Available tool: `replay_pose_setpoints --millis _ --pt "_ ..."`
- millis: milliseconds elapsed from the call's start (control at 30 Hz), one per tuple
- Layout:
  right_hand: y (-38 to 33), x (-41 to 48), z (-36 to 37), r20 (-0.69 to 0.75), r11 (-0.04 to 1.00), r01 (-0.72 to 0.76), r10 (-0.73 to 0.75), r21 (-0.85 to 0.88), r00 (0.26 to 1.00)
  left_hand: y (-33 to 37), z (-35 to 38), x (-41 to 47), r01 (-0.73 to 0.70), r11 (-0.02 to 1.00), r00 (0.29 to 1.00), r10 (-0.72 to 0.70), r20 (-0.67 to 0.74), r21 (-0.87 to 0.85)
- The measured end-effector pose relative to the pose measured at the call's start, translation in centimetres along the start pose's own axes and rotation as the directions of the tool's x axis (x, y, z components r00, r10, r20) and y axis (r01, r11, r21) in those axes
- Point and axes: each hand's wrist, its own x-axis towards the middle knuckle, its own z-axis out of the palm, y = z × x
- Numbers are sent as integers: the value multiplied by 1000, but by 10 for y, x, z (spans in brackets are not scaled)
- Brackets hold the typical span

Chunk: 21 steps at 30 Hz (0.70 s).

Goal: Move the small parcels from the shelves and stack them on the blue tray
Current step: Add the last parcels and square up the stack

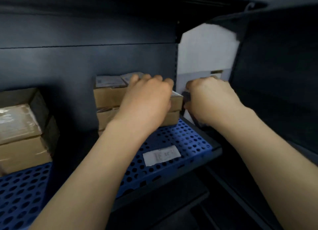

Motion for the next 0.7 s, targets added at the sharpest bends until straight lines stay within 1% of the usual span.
replay_pose_setpoints --millis 67,133,200,267,300,367,467,567,633,700 --pt "0 -26 -7 49 995 -89 91 -50 995 10 1 -8 -103 995 995 102 -16 -18" --pt "-1 -55 -11 120 977 -189 201 -101 972 22 2 -21 -208 974 978 208 -4 -93" --pt "0 -87 -14 178 951 -271 295 -147 939 38 7 -39 -312 935 947 320 22 -168" --pt "4 -120 -18 237 907 -357 406 -224 882 57 9 -53 -424 883 898 439 33 -203" --pt "8 -143 -24 262 871 -412 477 -266 839 73 8 -60 -484 847 865 502 30 -218" --pt "15 -173 -29 283 827 -468 551 -312 785 95 5 -69 -544 802 824 566 21 -247" --pt "30 -240 -46 285 696 -598 713 -399 640 151 -13 -90 -672 644 708 703 -64 -364" --pt "44 -309 -67 236 542 -705 838 -456 492 208 -35 -120 -778 457 559 817 -143 -431" --pt "50 -359 -84 186 419 -768 907 -485 378 245 -52 -143 -831 329 455 866 -208 -449" --pt "54 -410 -101 150 311 -805 950 -505 273 282 -73 -170 -864 217 369 887 -278 -455"
